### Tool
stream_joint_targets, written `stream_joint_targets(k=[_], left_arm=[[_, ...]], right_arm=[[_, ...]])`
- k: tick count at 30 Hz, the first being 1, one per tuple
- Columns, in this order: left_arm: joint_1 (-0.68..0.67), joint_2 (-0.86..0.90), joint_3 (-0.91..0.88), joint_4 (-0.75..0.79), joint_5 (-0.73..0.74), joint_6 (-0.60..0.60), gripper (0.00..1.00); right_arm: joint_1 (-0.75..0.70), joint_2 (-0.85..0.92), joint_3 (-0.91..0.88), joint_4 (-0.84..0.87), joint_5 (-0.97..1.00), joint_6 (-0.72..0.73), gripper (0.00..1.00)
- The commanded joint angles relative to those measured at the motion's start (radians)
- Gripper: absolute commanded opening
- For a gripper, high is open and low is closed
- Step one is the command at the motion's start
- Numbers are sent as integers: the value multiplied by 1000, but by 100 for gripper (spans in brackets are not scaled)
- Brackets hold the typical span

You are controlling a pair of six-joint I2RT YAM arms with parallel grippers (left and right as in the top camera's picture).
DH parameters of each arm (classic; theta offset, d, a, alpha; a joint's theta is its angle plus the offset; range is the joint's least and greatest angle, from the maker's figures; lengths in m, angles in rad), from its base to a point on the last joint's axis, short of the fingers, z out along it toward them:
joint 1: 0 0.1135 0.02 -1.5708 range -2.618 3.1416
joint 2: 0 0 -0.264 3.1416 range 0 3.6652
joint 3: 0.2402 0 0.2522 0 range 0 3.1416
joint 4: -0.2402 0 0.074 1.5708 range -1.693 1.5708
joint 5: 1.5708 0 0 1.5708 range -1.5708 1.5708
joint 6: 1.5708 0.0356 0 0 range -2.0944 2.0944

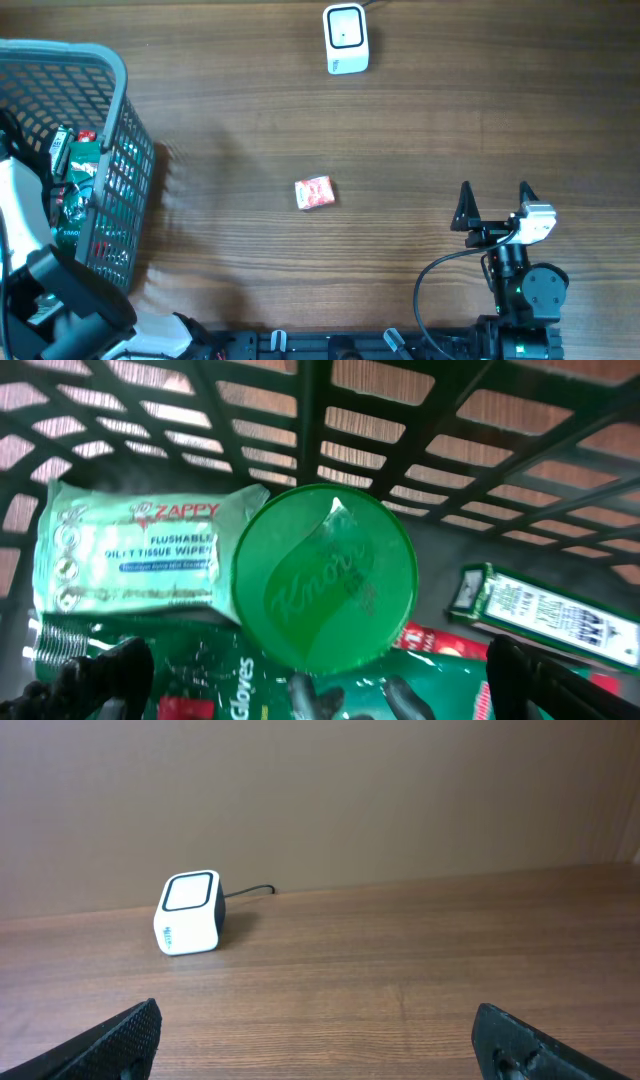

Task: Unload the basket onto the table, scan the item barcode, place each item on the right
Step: 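Return the left gripper into the basket and grasp the green-lidded jar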

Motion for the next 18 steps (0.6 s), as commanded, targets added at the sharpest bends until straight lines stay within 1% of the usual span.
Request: stream_joint_targets(k=[1,9,18], left_arm=[[5,43,-6,17,-91,61,100],[6,103,-7,41,-112,64,100],[5,123,-7,68,-111,64,99]], right_arm=[[6,-6,-2,2,14,18,100],[6,-6,-2,2,14,18,100],[6,-6,-2,2,14,18,100]])
